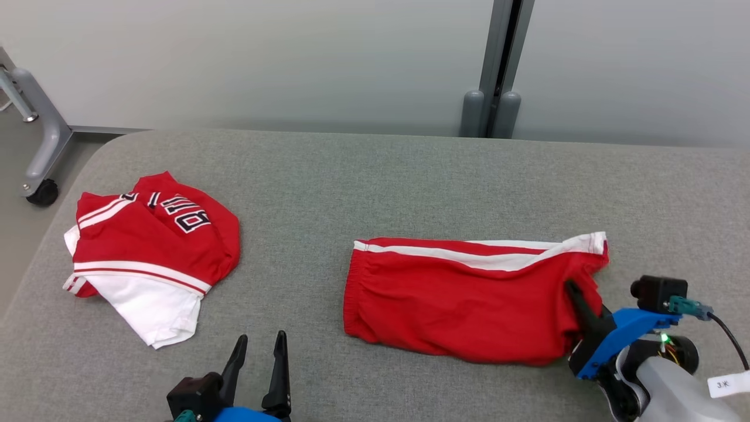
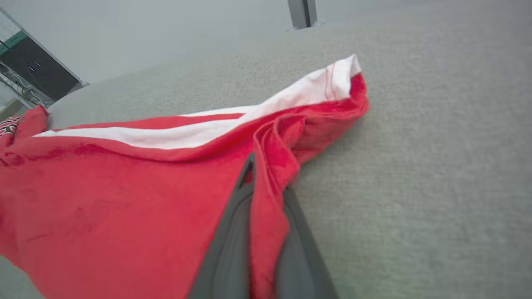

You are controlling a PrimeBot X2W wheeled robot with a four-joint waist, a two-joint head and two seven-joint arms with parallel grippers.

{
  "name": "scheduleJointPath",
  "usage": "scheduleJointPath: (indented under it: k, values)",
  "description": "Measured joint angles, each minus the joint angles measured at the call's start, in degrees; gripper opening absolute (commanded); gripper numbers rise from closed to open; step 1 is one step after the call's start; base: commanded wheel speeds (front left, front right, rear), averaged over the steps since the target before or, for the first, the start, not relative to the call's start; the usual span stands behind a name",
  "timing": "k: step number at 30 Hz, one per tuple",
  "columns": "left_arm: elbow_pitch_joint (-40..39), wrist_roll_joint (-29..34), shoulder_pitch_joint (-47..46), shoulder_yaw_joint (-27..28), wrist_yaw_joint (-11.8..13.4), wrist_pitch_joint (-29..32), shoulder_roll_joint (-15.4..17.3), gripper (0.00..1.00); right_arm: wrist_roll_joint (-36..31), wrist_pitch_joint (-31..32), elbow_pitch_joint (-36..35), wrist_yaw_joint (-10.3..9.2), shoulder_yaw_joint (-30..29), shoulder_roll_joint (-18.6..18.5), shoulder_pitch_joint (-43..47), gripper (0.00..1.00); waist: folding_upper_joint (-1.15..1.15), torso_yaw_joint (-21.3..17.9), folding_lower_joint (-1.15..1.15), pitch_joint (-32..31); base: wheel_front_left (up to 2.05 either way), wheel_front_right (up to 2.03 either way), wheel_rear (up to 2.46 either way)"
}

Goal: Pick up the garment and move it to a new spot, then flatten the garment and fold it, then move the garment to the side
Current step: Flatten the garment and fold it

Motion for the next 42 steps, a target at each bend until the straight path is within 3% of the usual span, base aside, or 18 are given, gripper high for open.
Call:
scheduleJointPath:
  k: [9,17,18,19,27,31,34,42]
  values:
    - [0.51,0.43,1.29,-0.05,-0.11,0.0,0.0,1.0,-4.44,-0.07,-12.89,0.0,2.23,4.38,-0.87,0.0,0.0,2.14,0.0,-1.4,0.0,0.0,0.0]
    - [1.32,-0.25,1.41,-0.74,0.0,-0.01,0.0,1.0,-6.55,1.6,-14.61,0.0,10.06,11.45,-1.65,0.0,0.0,5.26,0.0,-1.2,0.0,0.0,0.0]
    - [1.49,-0.27,1.41,-0.67,0.02,-0.01,0.0,1.0,-6.95,1.6,-13.92,0.0,10.71,11.99,-1.83,0.33,0.0,5.57,0.0,-1.04,0.0,0.0,0.0]
    - [1.76,-0.27,1.41,-0.52,0.03,0.0,0.0,1.0,-7.31,1.58,-13.17,0.0,11.18,12.46,-1.98,1.0,0.0,5.84,0.0,-0.87,0.0,0.0,0.0]
    - [2.69,0.01,1.4,1.54,0.08,0.0,0.0,1.0,-6.32,0.75,-11.96,0.0,14.28,13.78,-2.79,1.0,0.0,5.09,0.01,-0.34,0.0,0.0,0.0]
    - [2.07,1.79,1.1,2.81,0.15,0.0,0.01,1.0,-6.39,0.14,-13.5,0.0,11.88,13.93,-2.73,1.0,0.0,3.16,0.01,-0.65,0.0,0.0,0.0]
    - [1.11,3.74,0.64,4.19,0.19,-0.01,0.02,1.0,-10.0,-0.02,-16.48,0.0,4.47,13.1,-2.04,1.0,0.0,1.3,0.01,-0.89,0.0,0.0,0.0]
    - [-0.62,11.45,-0.84,7.16,0.68,0.0,0.02,1.0,-27.3,-0.08,-21.67,0.0,-15.41,11.74,7.52,1.0,0.0,-3.19,0.01,-1.65,0.0,0.0,0.0]
